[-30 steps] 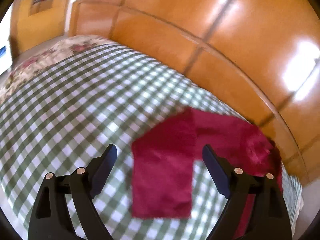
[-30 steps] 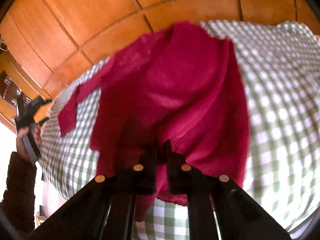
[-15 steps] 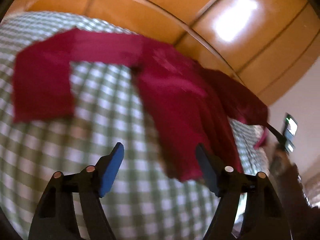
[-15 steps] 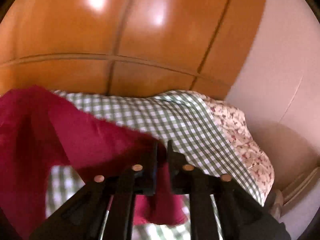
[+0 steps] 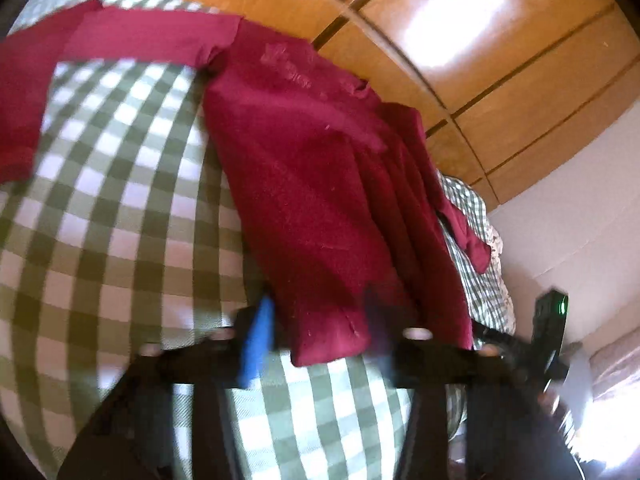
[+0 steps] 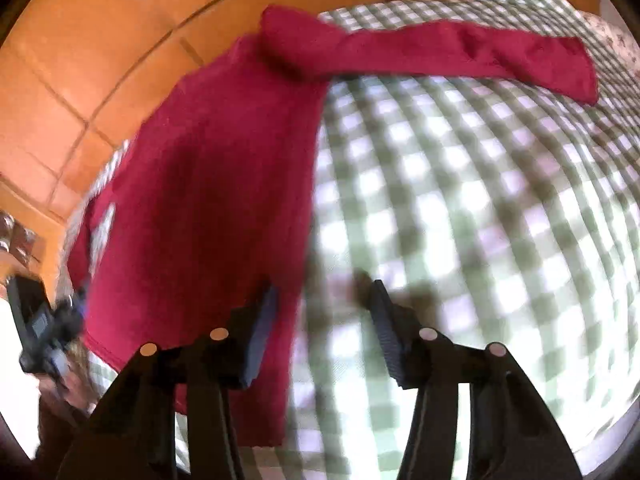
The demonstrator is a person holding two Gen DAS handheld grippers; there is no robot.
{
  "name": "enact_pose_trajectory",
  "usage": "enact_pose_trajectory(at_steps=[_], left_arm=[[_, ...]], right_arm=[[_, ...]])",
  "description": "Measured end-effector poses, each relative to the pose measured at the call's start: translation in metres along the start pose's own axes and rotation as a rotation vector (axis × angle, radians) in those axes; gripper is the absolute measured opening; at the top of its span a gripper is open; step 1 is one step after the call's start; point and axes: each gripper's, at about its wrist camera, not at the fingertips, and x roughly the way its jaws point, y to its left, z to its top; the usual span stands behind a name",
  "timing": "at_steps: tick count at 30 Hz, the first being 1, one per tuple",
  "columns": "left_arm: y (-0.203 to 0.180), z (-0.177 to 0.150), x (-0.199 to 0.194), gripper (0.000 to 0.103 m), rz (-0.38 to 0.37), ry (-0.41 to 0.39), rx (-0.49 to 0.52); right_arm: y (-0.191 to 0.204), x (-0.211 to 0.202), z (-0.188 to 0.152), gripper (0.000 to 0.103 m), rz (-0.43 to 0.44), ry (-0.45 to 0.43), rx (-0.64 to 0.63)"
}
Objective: Fold small clothes
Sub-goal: 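Lift and shake the sweater out with both grippers, spreading it over the bed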
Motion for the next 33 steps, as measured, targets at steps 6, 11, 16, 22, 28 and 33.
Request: enact_pose_trajectory(at_steps=[6, 11, 16, 22, 28, 33], left_arm=[[-0.017, 0.013, -0.032, 0.011, -0.006, -0.033, 0.039], [-0.034, 0.036, -0.086, 0.010, -0.033, -0.100, 0.047], [-0.040, 0.049, -0.130, 0.010, -0.026, -0.124, 0.044], [-0.022, 0.046, -0.125, 0.010, 0.090, -0.098, 0.020], [0.002, 0.030, -0.113, 0.039, 0.167, -0.114, -0.007], [0.023, 0.008, -0.095, 0.047, 0.214, -0.063, 0.000]], right_arm=[[0.031, -0.027, 0.013, 0.000, 0.058, -0.003, -0.119], [0.034, -0.103, 0.038, 0.000, 0.066, -0.206, -0.140], [0.016, -0.132, 0.036, 0.005, 0.081, -0.254, -0.101], [0.006, -0.053, -0.006, 0.042, 0.075, -0.063, -0.040], [0.029, 0.006, -0.025, 0.020, 0.033, 0.043, -0.100], [0.041, -0.017, -0.013, 0.008, 0.038, 0.012, -0.175]])
